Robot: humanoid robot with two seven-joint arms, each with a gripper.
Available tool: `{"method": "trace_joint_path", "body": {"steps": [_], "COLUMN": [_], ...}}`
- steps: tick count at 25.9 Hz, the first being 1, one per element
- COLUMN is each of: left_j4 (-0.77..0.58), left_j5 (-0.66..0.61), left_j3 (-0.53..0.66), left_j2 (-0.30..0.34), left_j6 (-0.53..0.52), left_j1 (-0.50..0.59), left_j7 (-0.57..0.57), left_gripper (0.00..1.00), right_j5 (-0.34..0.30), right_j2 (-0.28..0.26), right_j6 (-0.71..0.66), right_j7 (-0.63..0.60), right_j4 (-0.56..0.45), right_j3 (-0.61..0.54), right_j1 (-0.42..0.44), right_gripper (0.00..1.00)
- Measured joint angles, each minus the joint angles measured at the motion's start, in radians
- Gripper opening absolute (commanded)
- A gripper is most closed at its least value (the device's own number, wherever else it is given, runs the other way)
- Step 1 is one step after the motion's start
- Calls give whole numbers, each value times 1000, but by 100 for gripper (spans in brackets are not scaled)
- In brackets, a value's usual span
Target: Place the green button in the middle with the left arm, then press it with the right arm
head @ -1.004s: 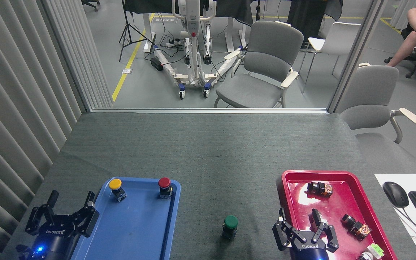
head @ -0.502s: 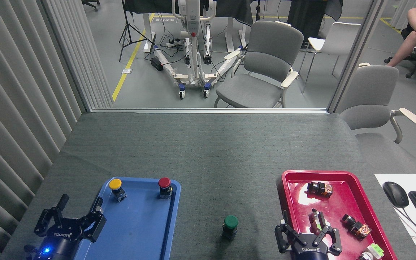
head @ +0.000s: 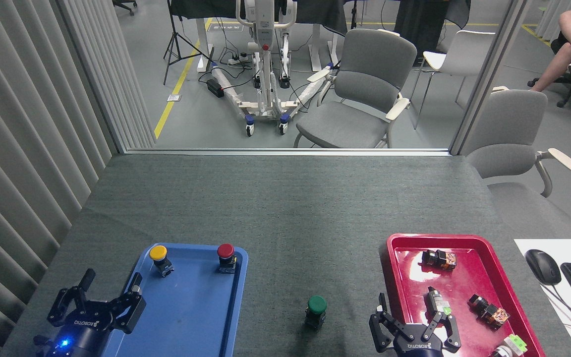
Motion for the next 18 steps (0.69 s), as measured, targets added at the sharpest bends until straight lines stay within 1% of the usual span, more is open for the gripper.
{"method": "trace_joint_path", "body": {"steps": [5, 11, 18], "left_j4": [-1, 1, 1], "left_j5": [2, 3, 2], "left_j3": [-1, -2, -3], "left_j2": [3, 7, 8], "left_j6": [-12, -52, -51], "left_j1": [0, 0, 1], "left_j7": [4, 5, -1], "left_gripper": [100, 100, 100], "right_j5": [-24, -27, -28], "right_j2": [-1, 0, 4], "right_j6": [-22, -24, -25], "right_j7": [5, 10, 2], "right_j4": [-2, -2, -1], "right_j3": [2, 2, 1], "right_j1": [2, 3, 1], "right_gripper": [100, 100, 100]}}
